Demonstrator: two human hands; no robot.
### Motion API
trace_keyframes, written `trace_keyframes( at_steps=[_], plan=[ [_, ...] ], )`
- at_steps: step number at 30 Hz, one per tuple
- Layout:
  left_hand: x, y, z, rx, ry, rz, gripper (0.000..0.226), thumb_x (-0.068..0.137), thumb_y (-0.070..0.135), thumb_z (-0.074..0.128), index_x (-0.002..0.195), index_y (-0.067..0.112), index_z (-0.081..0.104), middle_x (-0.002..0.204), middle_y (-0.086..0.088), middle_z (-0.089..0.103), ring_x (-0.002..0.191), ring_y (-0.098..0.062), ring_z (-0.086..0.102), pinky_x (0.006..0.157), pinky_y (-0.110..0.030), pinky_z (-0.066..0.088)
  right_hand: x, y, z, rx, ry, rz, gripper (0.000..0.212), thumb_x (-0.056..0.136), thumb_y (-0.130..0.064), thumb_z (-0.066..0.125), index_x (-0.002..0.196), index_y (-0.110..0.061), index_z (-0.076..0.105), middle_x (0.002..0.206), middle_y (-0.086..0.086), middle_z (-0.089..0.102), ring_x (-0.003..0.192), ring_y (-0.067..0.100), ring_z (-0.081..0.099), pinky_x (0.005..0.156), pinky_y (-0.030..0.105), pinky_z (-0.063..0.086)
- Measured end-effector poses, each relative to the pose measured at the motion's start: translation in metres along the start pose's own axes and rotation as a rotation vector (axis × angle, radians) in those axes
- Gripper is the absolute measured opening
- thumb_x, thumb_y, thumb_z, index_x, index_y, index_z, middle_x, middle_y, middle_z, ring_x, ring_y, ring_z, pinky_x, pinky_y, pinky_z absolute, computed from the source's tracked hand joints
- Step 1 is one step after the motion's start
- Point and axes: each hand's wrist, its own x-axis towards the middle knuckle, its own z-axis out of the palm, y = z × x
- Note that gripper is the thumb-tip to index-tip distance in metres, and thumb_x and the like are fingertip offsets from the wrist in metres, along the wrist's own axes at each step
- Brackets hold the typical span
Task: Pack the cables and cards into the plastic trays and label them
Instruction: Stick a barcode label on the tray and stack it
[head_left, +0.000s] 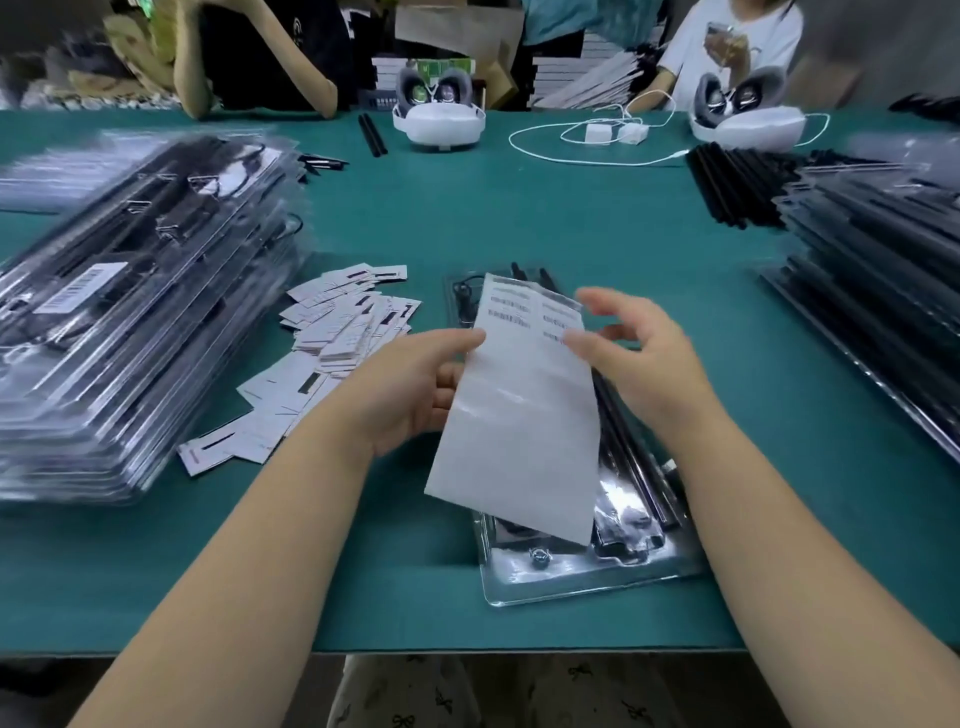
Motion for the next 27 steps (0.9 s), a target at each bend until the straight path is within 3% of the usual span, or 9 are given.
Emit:
trace_keyframes(
  at_steps=[4, 7, 9, 11, 15, 19, 22, 24, 27],
  plan=[
    [0.003, -0.002, 0.004, 0.141, 0.173, 0.043, 0.031, 0.094, 0.038, 0.055, 0.080, 0.012, 0.068, 0.059, 0.000, 0.060, 0.049, -0.014, 0.057, 0.045, -0.019, 0.046, -0.007, -0.003, 0.006, -0.187, -0.245, -0.075, 0.030, 0.079, -0.018, 0.074, 0.106, -0.031, 0.070, 0.111, -0.024, 0.058, 0.098, -0.020, 0.048, 0.083, -0.008, 0.028],
    [0.002, -0.004, 0.003, 0.245, 0.280, 0.076, 0.030, 0.089, 0.032, 0.065, 0.087, 0.003, 0.070, 0.072, -0.002, 0.070, 0.058, -0.017, 0.063, 0.053, -0.022, 0.049, -0.010, -0.005, 0.005, -0.158, -0.286, -0.076, 0.025, 0.080, -0.018, 0.074, 0.099, -0.033, 0.070, 0.098, -0.031, 0.060, 0.092, -0.026, 0.049, 0.078, -0.005, 0.032],
    [0.000, -0.003, 0.001, 0.275, 0.241, 0.080, 0.013, 0.086, 0.022, 0.068, 0.089, 0.012, 0.075, 0.082, -0.004, 0.074, 0.068, -0.021, 0.069, 0.064, -0.030, 0.053, -0.011, -0.008, 0.006, -0.095, -0.255, -0.079, 0.020, 0.082, -0.018, 0.073, 0.096, -0.032, 0.070, 0.091, -0.022, 0.066, 0.084, -0.019, 0.055, 0.073, -0.003, 0.035],
    [-0.002, -0.003, 0.002, 0.283, 0.167, 0.090, 0.012, 0.086, 0.015, 0.065, 0.089, 0.017, 0.077, 0.087, -0.009, 0.075, 0.076, -0.025, 0.070, 0.069, -0.035, 0.056, -0.013, -0.009, 0.009, -0.065, -0.217, -0.104, 0.020, 0.082, -0.019, 0.073, 0.096, -0.033, 0.069, 0.083, -0.015, 0.066, 0.075, -0.012, 0.056, 0.070, -0.001, 0.036],
    [-0.003, -0.005, 0.007, 0.335, -0.012, 0.136, 0.018, 0.088, 0.013, 0.062, 0.092, 0.022, 0.077, 0.092, -0.014, 0.073, 0.074, -0.021, 0.065, 0.065, -0.030, 0.055, -0.012, -0.007, 0.014, -0.160, -0.172, -0.164, 0.027, 0.079, -0.027, 0.076, 0.102, -0.038, 0.066, 0.091, -0.011, 0.057, 0.087, -0.002, 0.054, 0.077, 0.004, 0.039],
    [-0.005, -0.007, 0.009, 0.438, -0.067, 0.212, 0.021, 0.089, 0.019, 0.061, 0.094, 0.034, 0.076, 0.069, 0.000, 0.069, 0.057, -0.013, 0.052, 0.050, -0.023, 0.044, -0.010, -0.004, 0.013, -0.155, -0.139, -0.192, 0.026, 0.078, -0.028, 0.076, 0.102, -0.035, 0.069, 0.097, -0.013, 0.058, 0.097, 0.002, 0.051, 0.083, 0.008, 0.039],
    [-0.003, -0.010, 0.010, 0.474, -0.063, 0.239, 0.019, 0.089, 0.018, 0.062, 0.092, 0.030, 0.077, 0.060, 0.003, 0.058, 0.046, -0.008, 0.042, 0.043, -0.017, 0.035, -0.009, -0.004, 0.013, -0.231, -0.118, -0.231, 0.024, 0.075, -0.030, 0.078, 0.099, -0.029, 0.074, 0.093, -0.021, 0.060, 0.100, 0.009, 0.048, 0.085, 0.007, 0.033],
    [-0.004, -0.011, 0.011, 0.479, -0.072, 0.249, 0.016, 0.086, 0.021, 0.062, 0.092, 0.026, 0.076, 0.065, -0.008, 0.058, 0.050, -0.008, 0.045, 0.049, -0.016, 0.037, -0.009, -0.003, 0.012, -0.252, -0.118, -0.255, 0.022, 0.074, -0.030, 0.079, 0.096, -0.028, 0.075, 0.089, -0.024, 0.060, 0.100, 0.010, 0.048, 0.085, 0.006, 0.032],
    [-0.005, -0.010, 0.014, 0.484, -0.077, 0.266, 0.020, 0.080, 0.026, 0.060, 0.091, 0.025, 0.076, 0.088, -0.029, 0.065, 0.070, -0.020, 0.056, 0.070, -0.035, 0.047, -0.010, -0.003, 0.013, -0.293, -0.120, -0.307, 0.018, 0.078, -0.027, 0.077, 0.095, -0.023, 0.076, 0.087, -0.027, 0.058, 0.101, 0.011, 0.049, 0.089, 0.011, 0.035]
  ],
)
